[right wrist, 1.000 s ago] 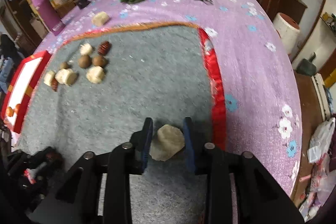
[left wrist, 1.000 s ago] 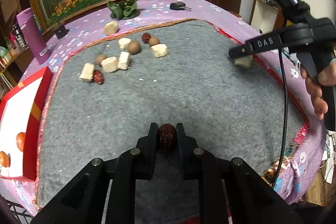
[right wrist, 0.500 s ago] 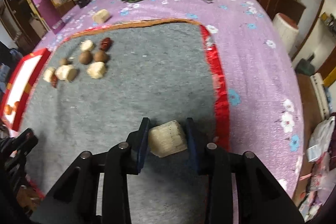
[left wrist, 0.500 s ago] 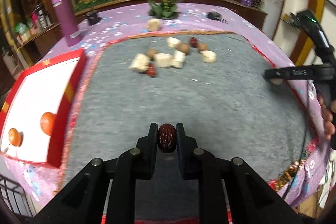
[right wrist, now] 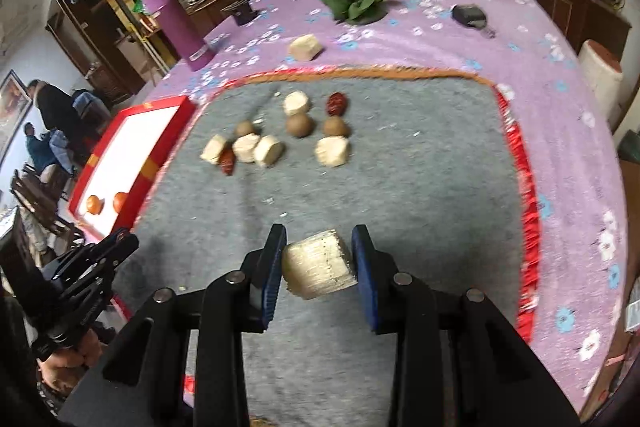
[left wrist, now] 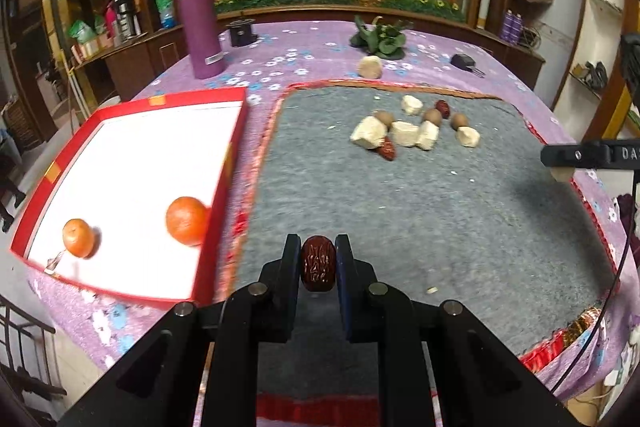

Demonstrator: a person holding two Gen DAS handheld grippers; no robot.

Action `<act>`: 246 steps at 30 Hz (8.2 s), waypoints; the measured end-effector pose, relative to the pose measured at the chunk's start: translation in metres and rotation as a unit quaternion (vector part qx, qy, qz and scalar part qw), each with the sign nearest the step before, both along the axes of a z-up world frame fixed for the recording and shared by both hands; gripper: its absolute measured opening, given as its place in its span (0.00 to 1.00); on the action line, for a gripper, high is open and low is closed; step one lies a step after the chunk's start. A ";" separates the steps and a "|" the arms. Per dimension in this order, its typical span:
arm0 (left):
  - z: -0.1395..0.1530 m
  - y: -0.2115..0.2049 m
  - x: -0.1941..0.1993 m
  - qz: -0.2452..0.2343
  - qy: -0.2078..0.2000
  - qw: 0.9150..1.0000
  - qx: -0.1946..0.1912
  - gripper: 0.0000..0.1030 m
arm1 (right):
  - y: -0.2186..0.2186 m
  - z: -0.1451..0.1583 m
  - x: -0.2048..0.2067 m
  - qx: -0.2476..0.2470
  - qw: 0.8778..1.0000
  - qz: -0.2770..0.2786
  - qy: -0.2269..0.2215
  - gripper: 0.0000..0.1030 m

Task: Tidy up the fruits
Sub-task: 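Lift the date and the cube and carry both toward the white tray, then lower both held items into the white tray and open both grippers, then move both open grippers back over the fruits on the grey mat, then grasp a beige round lump with the left gripper while the right gripper grasps a beige cube, then carry the lump and the cube into the white tray and open both grippers, then withdraw both grippers from the tray back over the grey mat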

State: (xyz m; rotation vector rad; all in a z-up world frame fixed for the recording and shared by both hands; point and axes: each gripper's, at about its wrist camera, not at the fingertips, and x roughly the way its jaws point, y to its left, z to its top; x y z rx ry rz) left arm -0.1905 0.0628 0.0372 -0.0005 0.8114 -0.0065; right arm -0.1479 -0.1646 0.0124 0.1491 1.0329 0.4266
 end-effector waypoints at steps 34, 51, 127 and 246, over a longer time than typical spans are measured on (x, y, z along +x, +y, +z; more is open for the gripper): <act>0.031 0.062 -0.022 -0.003 -0.041 0.999 -0.008 0.15 | 0.045 0.001 0.018 0.170 0.982 0.068 0.035 0.35; 0.015 0.167 0.005 0.129 -0.011 0.990 0.064 0.15 | 0.322 0.011 0.040 0.154 0.961 0.229 0.019 0.35; -0.016 -0.052 0.134 -0.106 0.065 0.985 0.122 0.75 | -0.038 -0.052 0.135 0.232 0.968 -0.005 0.097 0.52; -0.043 -0.027 0.138 0.029 0.094 0.995 0.014 1.00 | -0.017 -0.056 0.073 -0.157 0.981 -0.105 -0.046 1.00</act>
